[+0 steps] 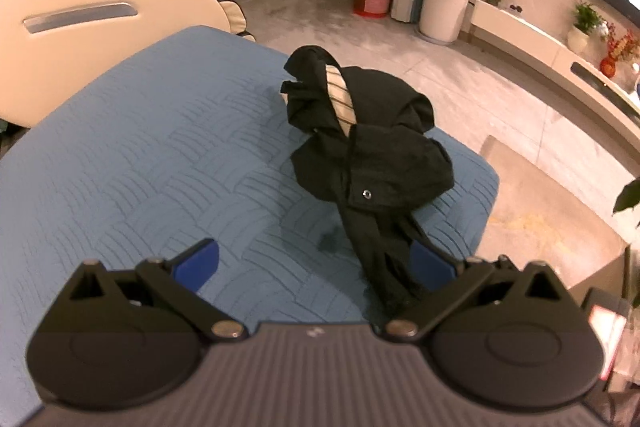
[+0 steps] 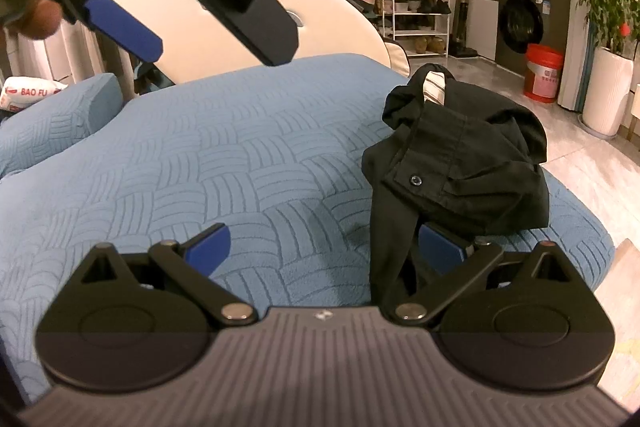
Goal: Fold clothes
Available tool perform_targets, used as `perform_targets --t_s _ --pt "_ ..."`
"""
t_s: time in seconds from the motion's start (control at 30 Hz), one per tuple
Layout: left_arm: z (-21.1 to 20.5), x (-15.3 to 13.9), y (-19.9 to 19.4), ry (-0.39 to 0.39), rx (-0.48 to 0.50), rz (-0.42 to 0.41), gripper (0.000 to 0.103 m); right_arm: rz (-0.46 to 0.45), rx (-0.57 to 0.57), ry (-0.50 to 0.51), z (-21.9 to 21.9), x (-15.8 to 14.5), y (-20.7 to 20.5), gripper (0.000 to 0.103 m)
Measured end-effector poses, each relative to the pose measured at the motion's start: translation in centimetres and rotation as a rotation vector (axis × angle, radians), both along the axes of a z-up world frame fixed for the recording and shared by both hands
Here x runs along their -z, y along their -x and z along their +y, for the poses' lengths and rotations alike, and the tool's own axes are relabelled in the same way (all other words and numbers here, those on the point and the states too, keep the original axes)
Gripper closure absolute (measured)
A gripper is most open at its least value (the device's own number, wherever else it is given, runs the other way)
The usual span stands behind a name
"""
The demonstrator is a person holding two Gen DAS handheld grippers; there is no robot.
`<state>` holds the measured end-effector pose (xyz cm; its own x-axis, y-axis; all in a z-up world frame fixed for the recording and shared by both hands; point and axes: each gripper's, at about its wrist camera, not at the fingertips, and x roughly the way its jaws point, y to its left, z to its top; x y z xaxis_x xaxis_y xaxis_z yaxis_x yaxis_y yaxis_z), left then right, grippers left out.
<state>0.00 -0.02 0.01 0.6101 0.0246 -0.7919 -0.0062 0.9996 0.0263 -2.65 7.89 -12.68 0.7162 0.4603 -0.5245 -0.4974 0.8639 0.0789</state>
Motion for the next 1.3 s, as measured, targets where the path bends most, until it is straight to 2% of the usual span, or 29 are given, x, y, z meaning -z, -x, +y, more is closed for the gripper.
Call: perform_targets --t_s 0.17,0.27,0.33,0.43,0.87,1.3 --pt "-0.6 -0.2 0.0 -0.018 -0.032 -0.019 0.000 0.008 -0.001 -0.006 -0.9 0.1 -0.4 0.000" --pt "0.1 -0.2 0.6 0.037 -0.028 -0.026 0.000 0.011 -0.001 -0.006 -1.1 0.2 -0.5 0.000" --pt "-0.3 -0.2 1.1 0.042 -0.030 -0.019 0.000 0.014 0.002 -0.015 -1.1 0.2 -0.6 0.000" --pt "2.4 0.0 -0.8 0.084 -0.015 0.015 0.000 0.019 0.007 -0.031 -1.1 0.2 -0.7 0.000" --pt "3.0 0.1 -0.9 0.093 -0.021 0.006 0.000 0.024 0.015 -0.047 -2.2 0.0 -0.3 0.000" --pt "2.8 0.5 -0.9 0.135 -0.031 0.022 0.000 0.038 0.019 -0.058 -2.2 0.4 -0.1 0.000"
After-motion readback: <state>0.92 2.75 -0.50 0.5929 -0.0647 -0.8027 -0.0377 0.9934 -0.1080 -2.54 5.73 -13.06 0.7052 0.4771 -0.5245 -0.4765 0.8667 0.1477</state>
